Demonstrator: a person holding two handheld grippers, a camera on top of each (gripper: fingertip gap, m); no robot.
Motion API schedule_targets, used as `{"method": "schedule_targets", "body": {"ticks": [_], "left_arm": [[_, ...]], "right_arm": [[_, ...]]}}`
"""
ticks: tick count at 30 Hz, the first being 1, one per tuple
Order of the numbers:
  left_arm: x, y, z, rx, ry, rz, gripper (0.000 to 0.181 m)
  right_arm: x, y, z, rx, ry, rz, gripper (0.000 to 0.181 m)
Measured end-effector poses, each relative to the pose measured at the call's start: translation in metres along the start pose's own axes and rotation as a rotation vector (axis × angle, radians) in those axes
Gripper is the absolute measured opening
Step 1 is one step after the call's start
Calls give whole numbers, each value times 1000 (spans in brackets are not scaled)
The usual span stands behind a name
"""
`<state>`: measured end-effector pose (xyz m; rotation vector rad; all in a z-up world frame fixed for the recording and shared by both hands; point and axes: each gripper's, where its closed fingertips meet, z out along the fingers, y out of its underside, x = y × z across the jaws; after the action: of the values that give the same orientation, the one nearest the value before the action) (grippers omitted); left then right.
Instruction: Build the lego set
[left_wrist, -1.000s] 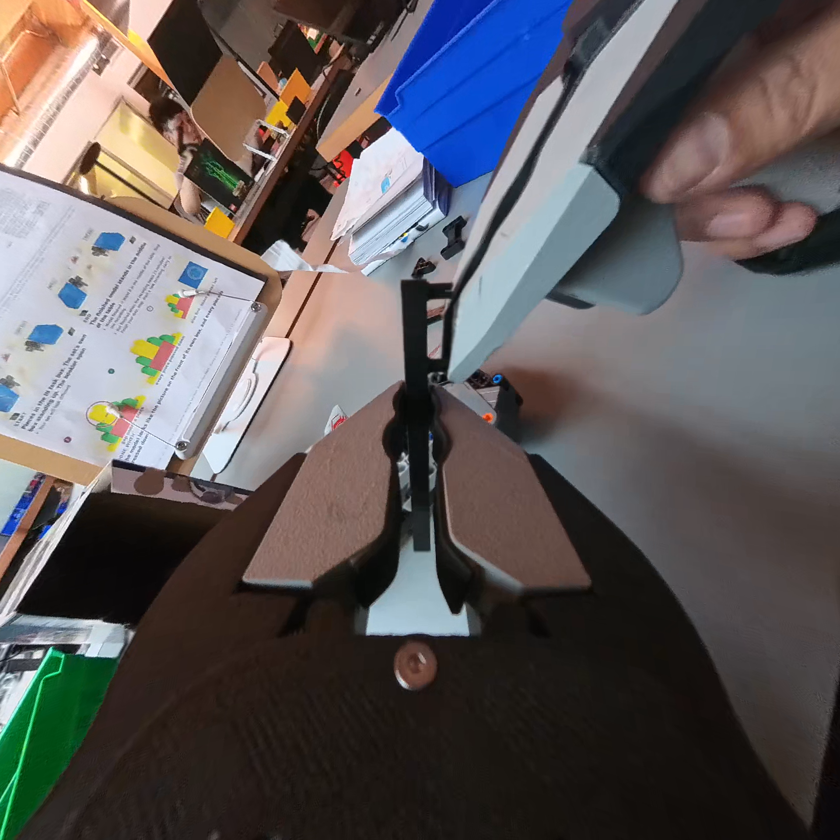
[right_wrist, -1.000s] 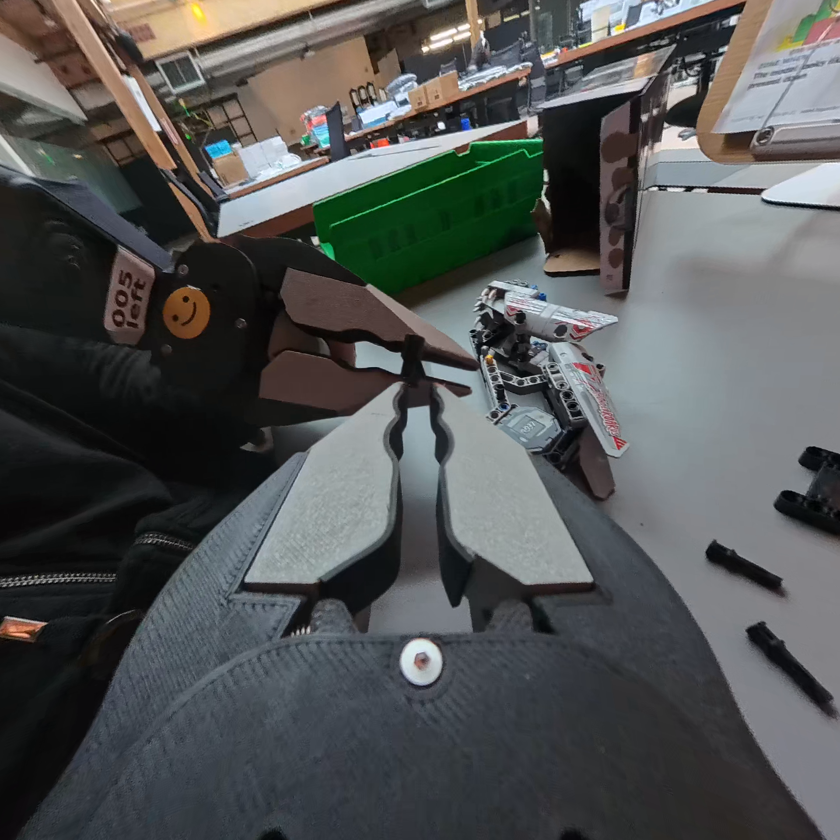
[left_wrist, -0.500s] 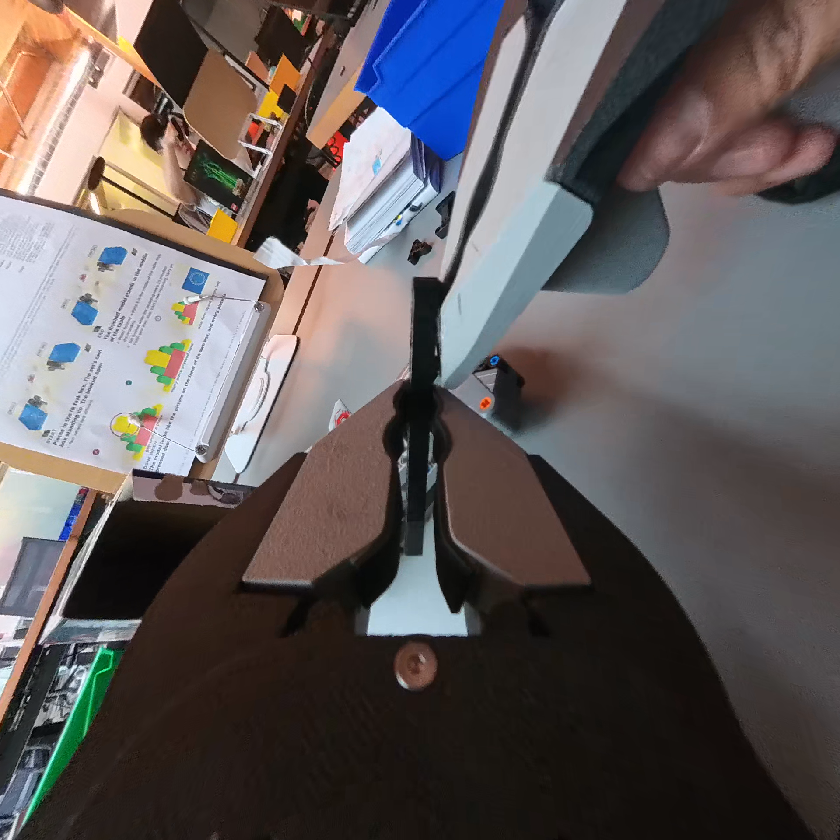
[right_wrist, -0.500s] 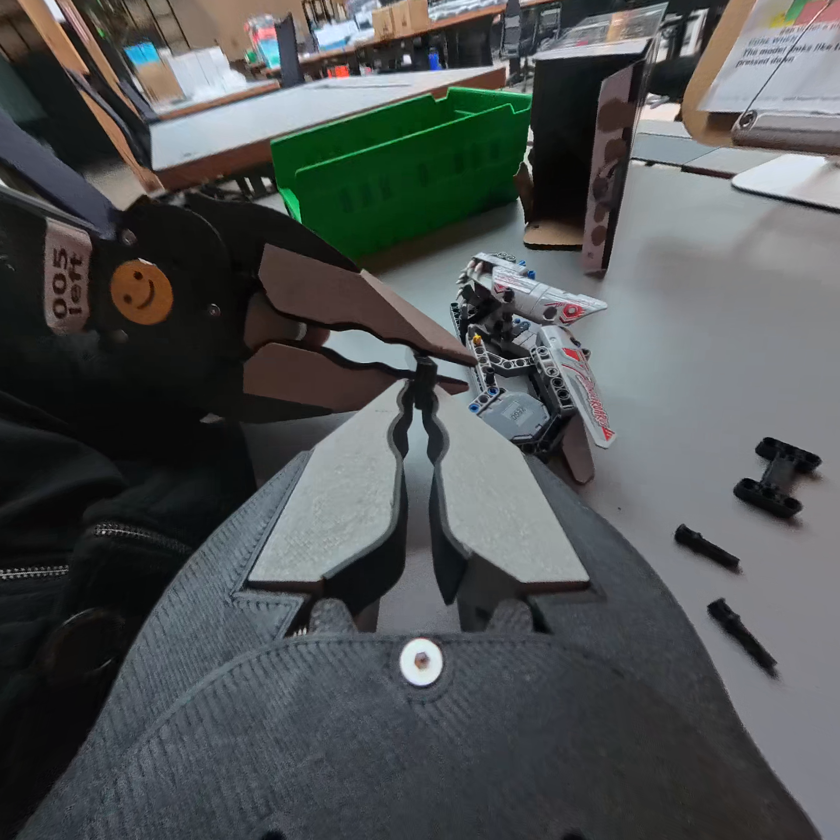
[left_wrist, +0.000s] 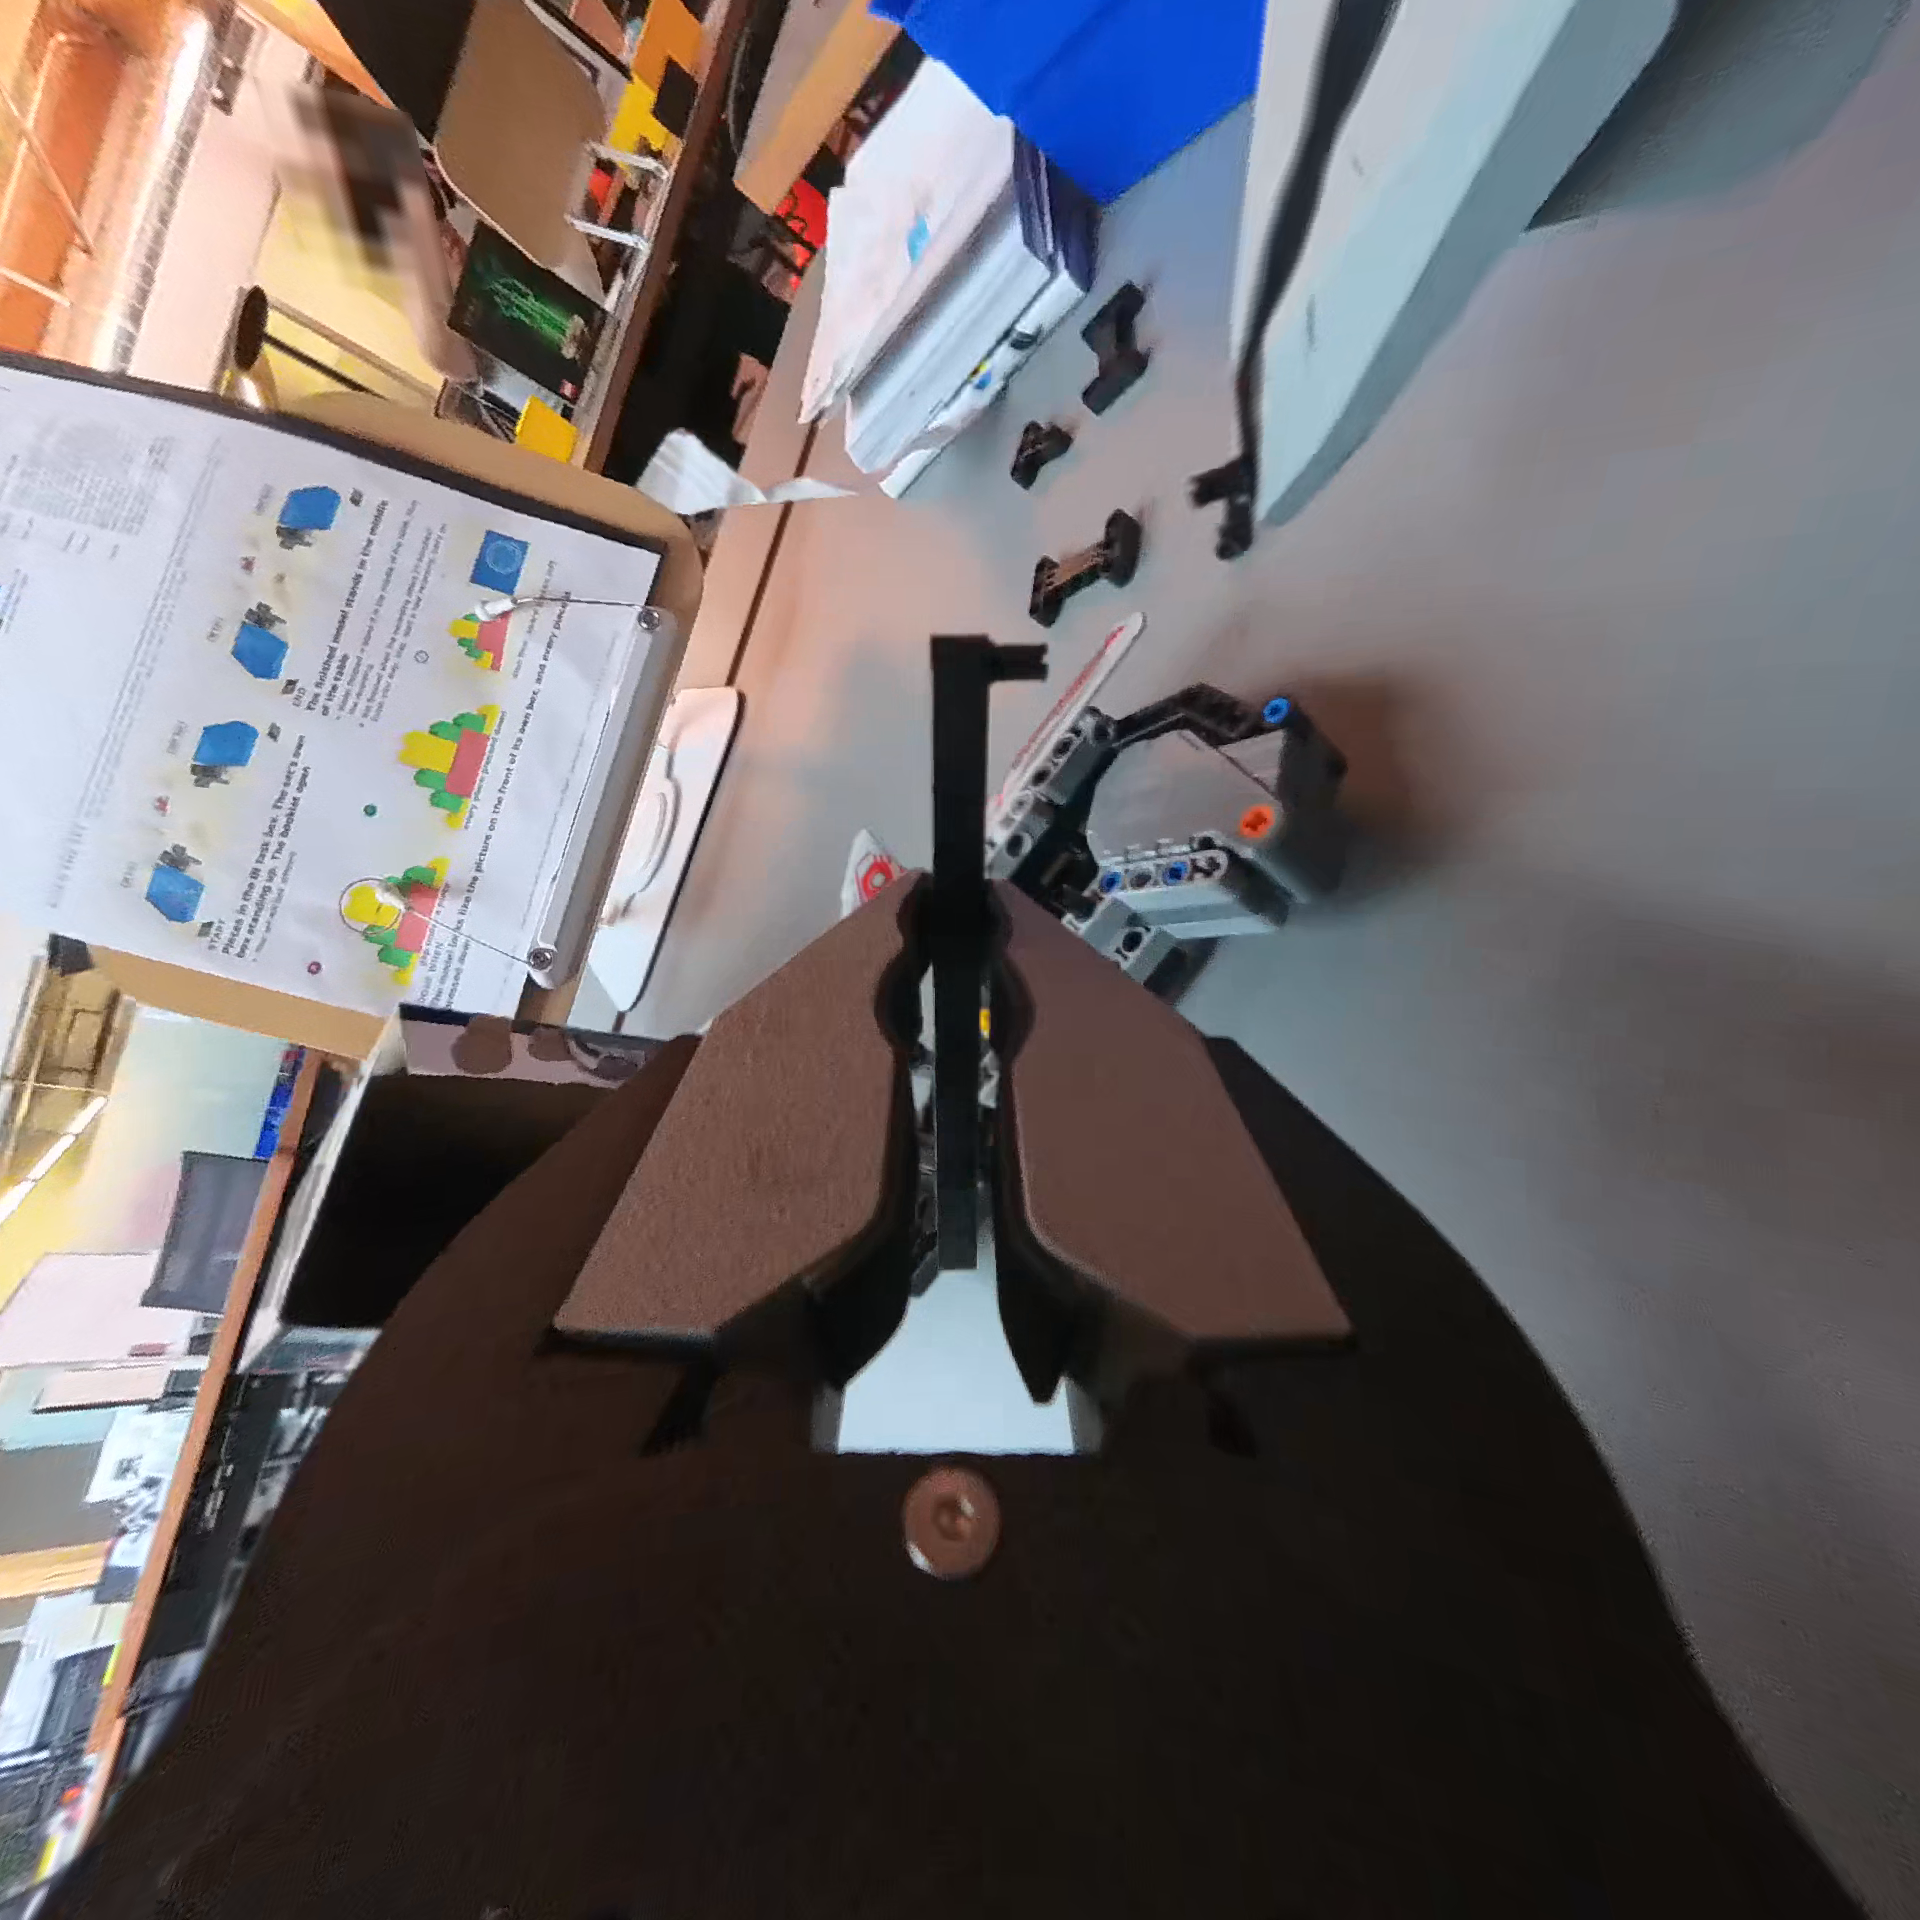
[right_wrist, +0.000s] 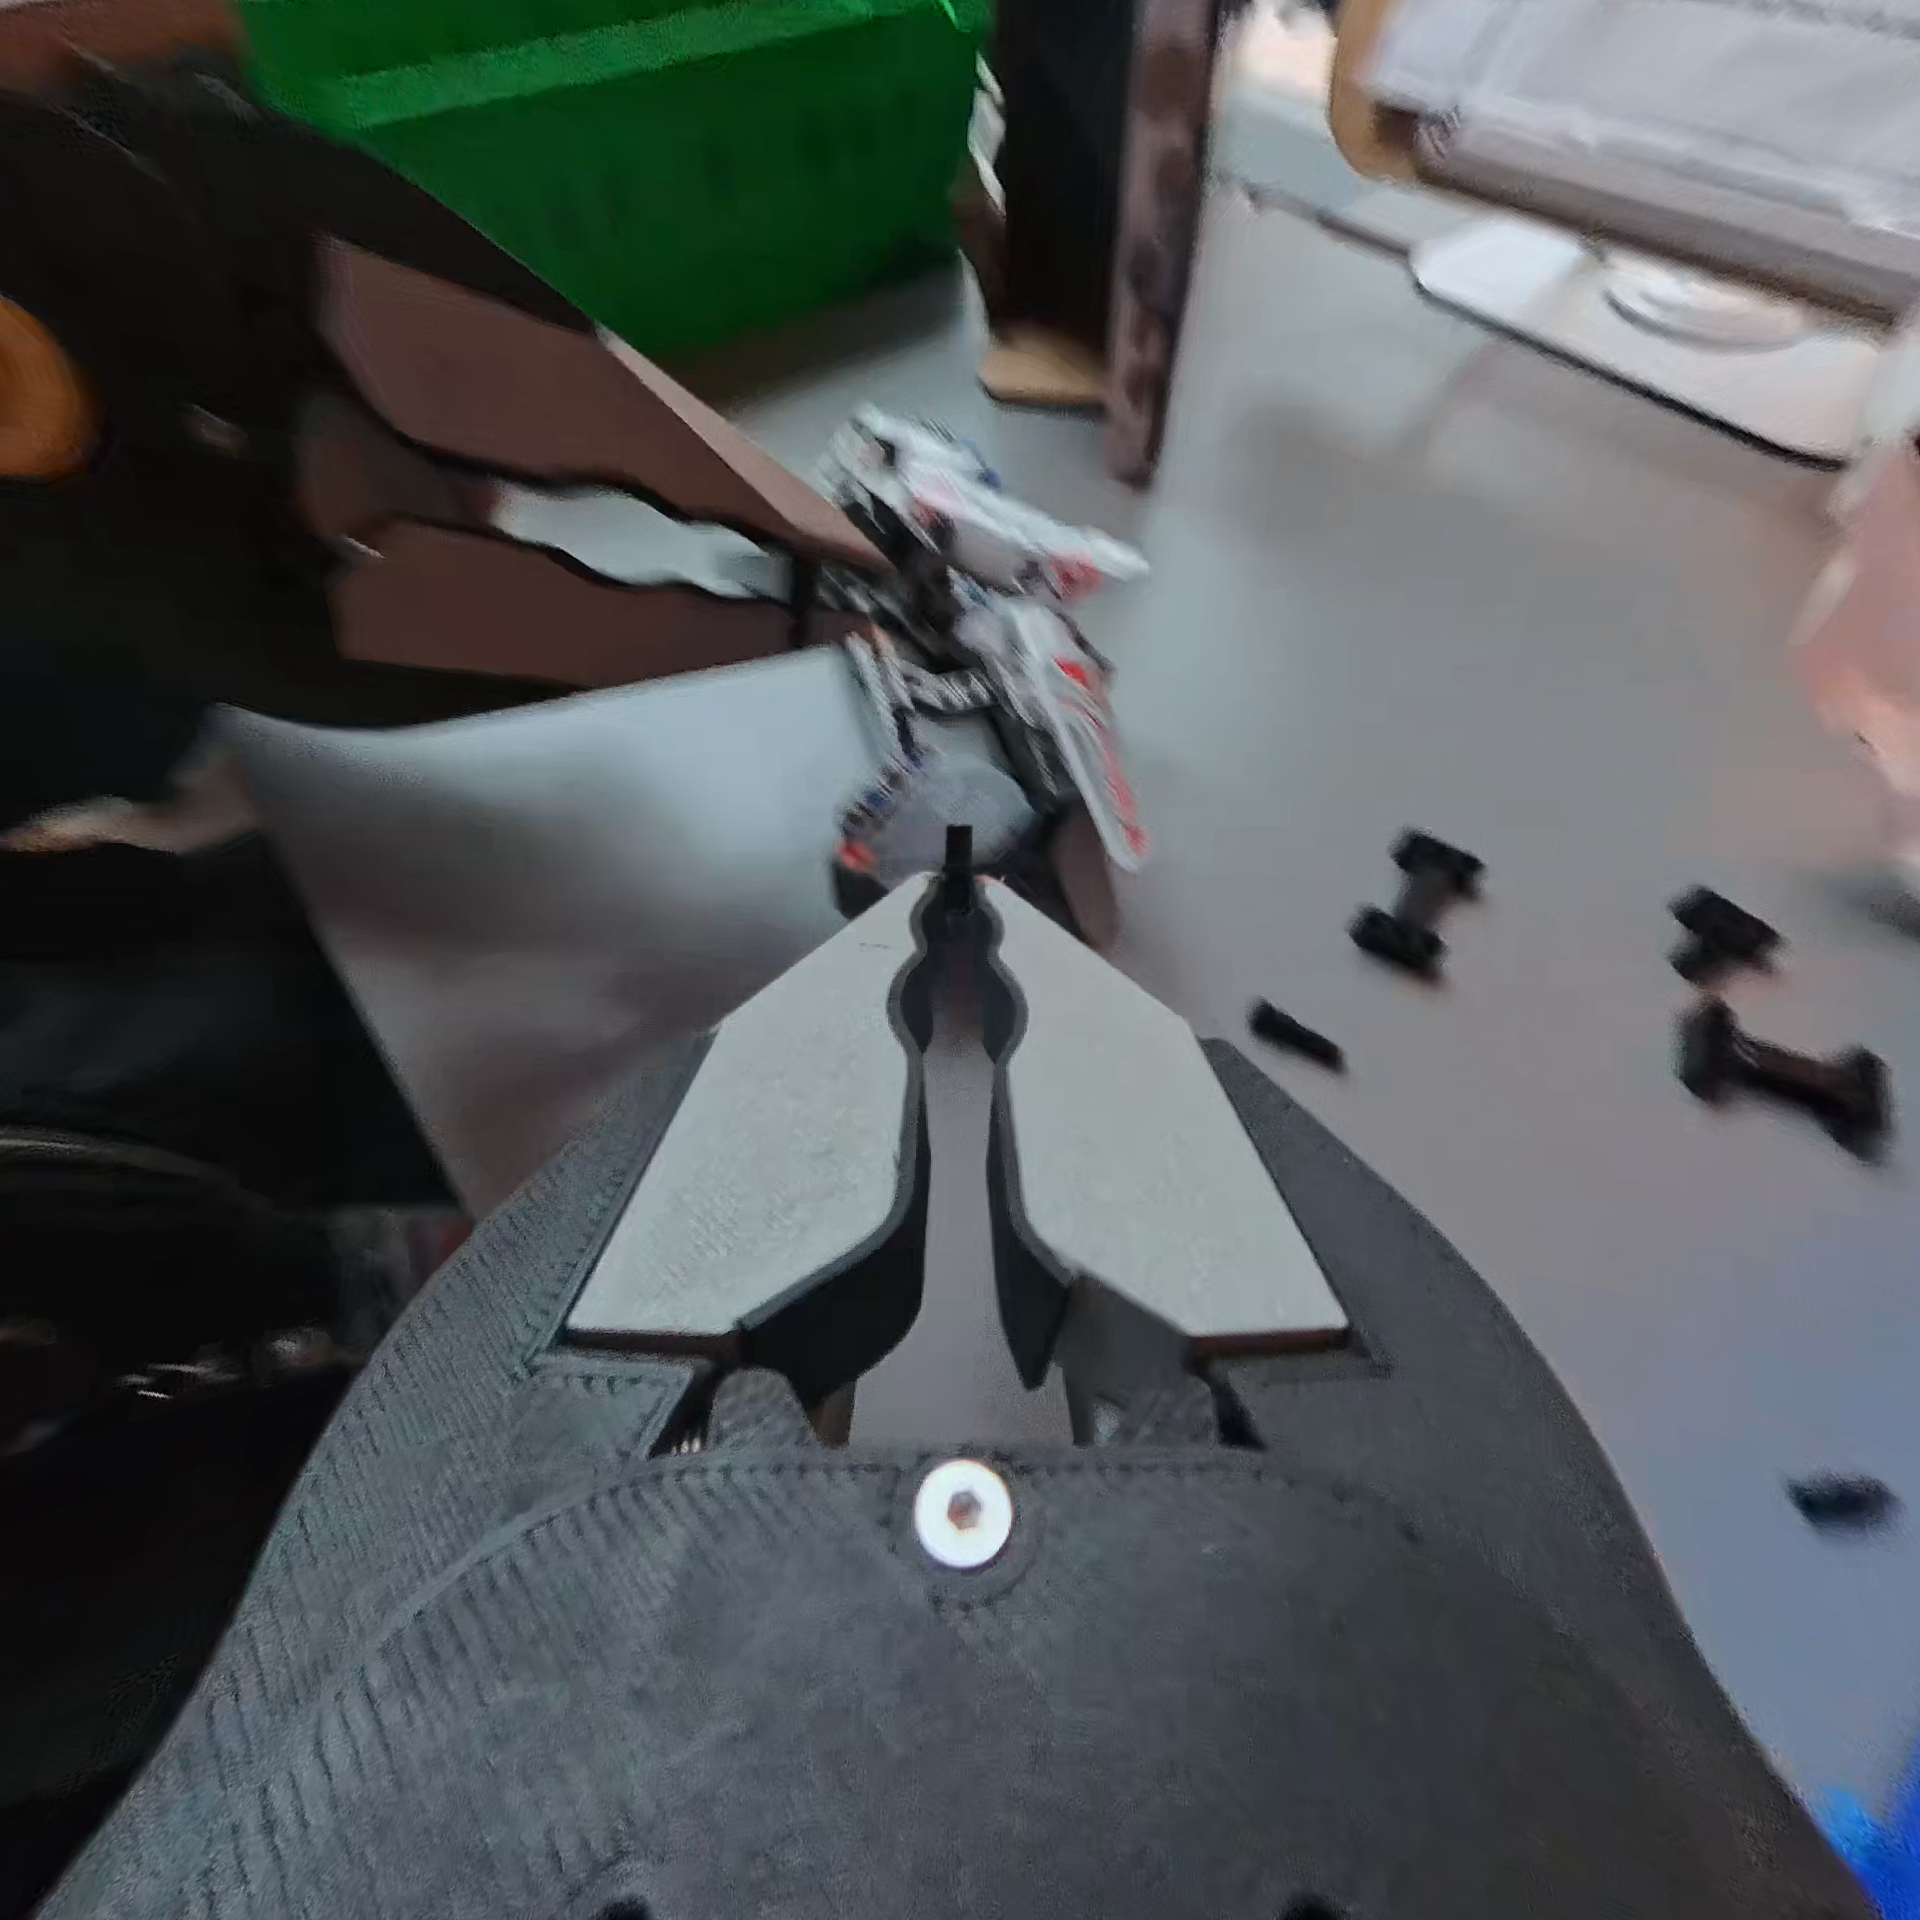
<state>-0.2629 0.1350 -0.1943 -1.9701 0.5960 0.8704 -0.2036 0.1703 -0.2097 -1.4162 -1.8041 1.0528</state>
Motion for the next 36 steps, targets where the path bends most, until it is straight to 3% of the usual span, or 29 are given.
{"method": "schedule_targets", "body": {"ticks": [3, 5, 11, 14, 18, 24, 27, 31, 36], "left_arm": [[8, 1, 3, -13, 17, 13, 5], [11, -1, 3, -10, 25, 14, 5], [19, -1, 5, -14, 48, 14, 5], [25, 0, 7, -22, 67, 16, 5], [28, 0, 7, -24, 81, 18, 5], [25, 0, 6, -22, 68, 27, 5], [25, -2, 5, -19, 64, 33, 5], [26, -4, 5, -15, 60, 41, 5], [24, -2, 5, -26, 39, 48, 5]], "right_arm": [[19, 42, 7, -214, 75, 13, 1], [20, 58, 12, -289, 65, 37, 22], [21, 44, 8, -179, 51, 26, 24], [30, 61, 8, -292, 108, -11, 10], [27, 58, 13, -237, 94, 1, 7], [21, 33, 3, -140, 77, -13, 27], [-8, 7, -4, -18, -74, 23, 28], [-44, -23, -8, 89, -267, 81, 17], [-39, -26, -1, 106, -242, 118, 0]]}}
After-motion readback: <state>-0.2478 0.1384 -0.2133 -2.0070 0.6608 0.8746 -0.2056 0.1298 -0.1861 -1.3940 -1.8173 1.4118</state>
